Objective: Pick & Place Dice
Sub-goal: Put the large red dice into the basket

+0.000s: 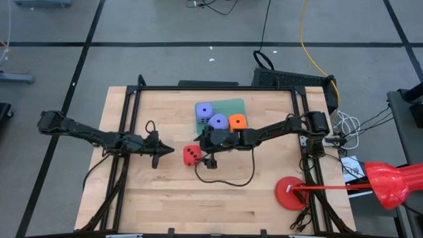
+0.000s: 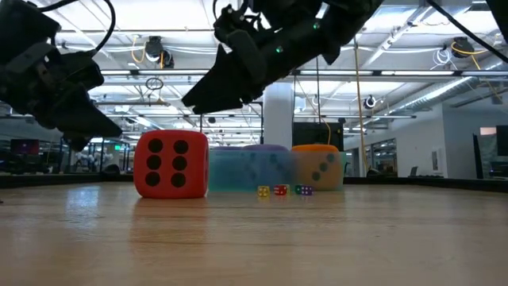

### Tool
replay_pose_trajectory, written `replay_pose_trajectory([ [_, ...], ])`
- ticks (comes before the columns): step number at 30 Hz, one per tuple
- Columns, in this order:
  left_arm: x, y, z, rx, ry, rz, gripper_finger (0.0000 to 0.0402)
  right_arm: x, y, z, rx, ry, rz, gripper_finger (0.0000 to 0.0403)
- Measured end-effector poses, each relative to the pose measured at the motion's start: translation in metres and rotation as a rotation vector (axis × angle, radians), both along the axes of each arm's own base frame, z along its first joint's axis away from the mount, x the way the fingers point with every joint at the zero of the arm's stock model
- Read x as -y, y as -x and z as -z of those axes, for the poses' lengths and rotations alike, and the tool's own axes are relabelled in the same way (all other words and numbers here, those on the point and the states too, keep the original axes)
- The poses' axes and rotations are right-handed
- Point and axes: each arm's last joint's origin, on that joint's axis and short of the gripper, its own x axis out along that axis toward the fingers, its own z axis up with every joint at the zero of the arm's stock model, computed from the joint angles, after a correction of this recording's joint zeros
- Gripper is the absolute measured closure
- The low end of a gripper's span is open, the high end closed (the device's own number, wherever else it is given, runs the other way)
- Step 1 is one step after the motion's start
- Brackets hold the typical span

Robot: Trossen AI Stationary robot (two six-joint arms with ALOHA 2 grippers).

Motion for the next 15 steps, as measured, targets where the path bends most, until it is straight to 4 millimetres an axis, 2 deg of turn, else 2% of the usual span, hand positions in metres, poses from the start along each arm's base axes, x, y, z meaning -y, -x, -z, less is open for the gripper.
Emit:
replay_pose_trajectory([
  [4,0.006,0.000,0.003,-0.019,0.008,-0.018,0.0389,0.001,0.000,-0.001,0.007,-0.024,0.007,0.0003],
  [8,0.011,-0.002,0.009,-0.048,0.002,-0.052,0.0397,0.000,-0.002,-0.003,0.037,-0.023,0.001,0.0003],
  [15,0.019,-0.009,0.014,-0.079,0.003,-0.028,0.0388,-0.007,-0.001,-0.003,0.031,-0.026,-0.003,0.0003],
])
